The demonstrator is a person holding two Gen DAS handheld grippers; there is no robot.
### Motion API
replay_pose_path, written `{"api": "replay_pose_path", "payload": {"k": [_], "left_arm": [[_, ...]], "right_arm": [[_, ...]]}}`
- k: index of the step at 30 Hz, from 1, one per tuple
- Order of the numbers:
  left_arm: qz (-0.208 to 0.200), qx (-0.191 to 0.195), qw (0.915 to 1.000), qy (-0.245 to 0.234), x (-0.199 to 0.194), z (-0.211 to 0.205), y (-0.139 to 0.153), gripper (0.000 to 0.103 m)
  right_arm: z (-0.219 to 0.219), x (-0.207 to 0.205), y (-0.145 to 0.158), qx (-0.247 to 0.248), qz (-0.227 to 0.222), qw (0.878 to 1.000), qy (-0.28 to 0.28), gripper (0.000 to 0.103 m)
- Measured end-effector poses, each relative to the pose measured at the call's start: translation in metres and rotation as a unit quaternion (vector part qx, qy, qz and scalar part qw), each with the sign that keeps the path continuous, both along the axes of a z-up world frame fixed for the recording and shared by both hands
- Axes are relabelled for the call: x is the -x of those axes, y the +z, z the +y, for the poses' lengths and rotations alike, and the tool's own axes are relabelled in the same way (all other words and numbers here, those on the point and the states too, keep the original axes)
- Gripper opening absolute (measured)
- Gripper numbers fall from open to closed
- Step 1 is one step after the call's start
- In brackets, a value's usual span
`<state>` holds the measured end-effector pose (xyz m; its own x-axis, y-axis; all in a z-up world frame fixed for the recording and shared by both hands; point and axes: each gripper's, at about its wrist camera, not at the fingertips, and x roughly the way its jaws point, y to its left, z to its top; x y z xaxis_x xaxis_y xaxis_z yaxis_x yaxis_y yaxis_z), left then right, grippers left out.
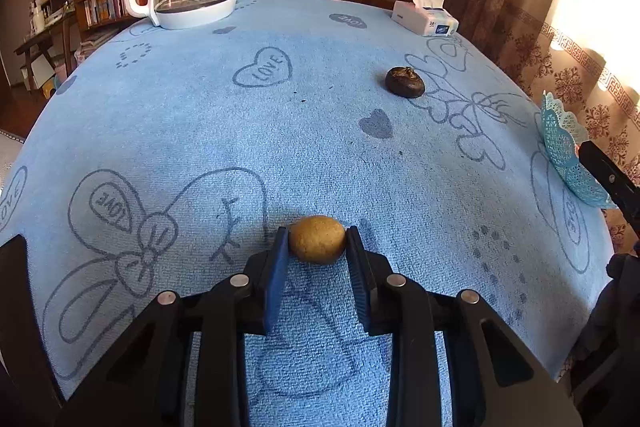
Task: Organize fruits
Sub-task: 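Grasp the dark brown round fruit with the right tool while the left tool holds the potato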
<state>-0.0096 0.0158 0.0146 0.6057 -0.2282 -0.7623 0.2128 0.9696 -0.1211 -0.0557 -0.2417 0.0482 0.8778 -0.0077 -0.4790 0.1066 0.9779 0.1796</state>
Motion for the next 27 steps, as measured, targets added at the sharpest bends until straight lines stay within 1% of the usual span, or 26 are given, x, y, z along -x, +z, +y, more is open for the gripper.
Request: {"api": "replay_pose_path", "payload": {"k": [6, 12, 16, 20, 24, 26, 27], "left_arm": [[-0.002, 0.0, 1.0, 0.004, 0.0, 0.001, 0.001, 0.029], [-0.006, 0.002, 0.9999, 0.01, 0.002, 0.002, 0.002, 0.029], [-0.009, 0.003, 0.9998, 0.016, 0.002, 0.004, 0.002, 0.029], [-0.012, 0.003, 0.9997, 0.021, 0.004, 0.005, 0.002, 0.029], [-0.014, 0.004, 0.9996, 0.025, 0.004, 0.006, 0.002, 0.029], [-0.014, 0.004, 0.9995, 0.027, 0.004, 0.006, 0.003, 0.029], [-0.014, 0.005, 0.9995, 0.027, 0.004, 0.006, 0.002, 0.029]], "right_arm": [[0.0, -0.006, -0.001, -0.01, 0.022, 1.0, 0.016, 0.091], [0.013, -0.022, 0.01, -0.003, 0.04, 0.998, 0.057, 0.091], [0.025, -0.043, 0.016, -0.01, 0.059, 0.994, 0.091, 0.091], [0.042, -0.069, 0.02, -0.001, 0.073, 0.99, 0.124, 0.091], [0.06, -0.098, 0.012, 0.01, 0.09, 0.985, 0.147, 0.091], [0.066, -0.115, 0.004, 0.007, 0.106, 0.982, 0.157, 0.087], [0.07, -0.124, -0.001, 0.009, 0.115, 0.981, 0.157, 0.083]]}}
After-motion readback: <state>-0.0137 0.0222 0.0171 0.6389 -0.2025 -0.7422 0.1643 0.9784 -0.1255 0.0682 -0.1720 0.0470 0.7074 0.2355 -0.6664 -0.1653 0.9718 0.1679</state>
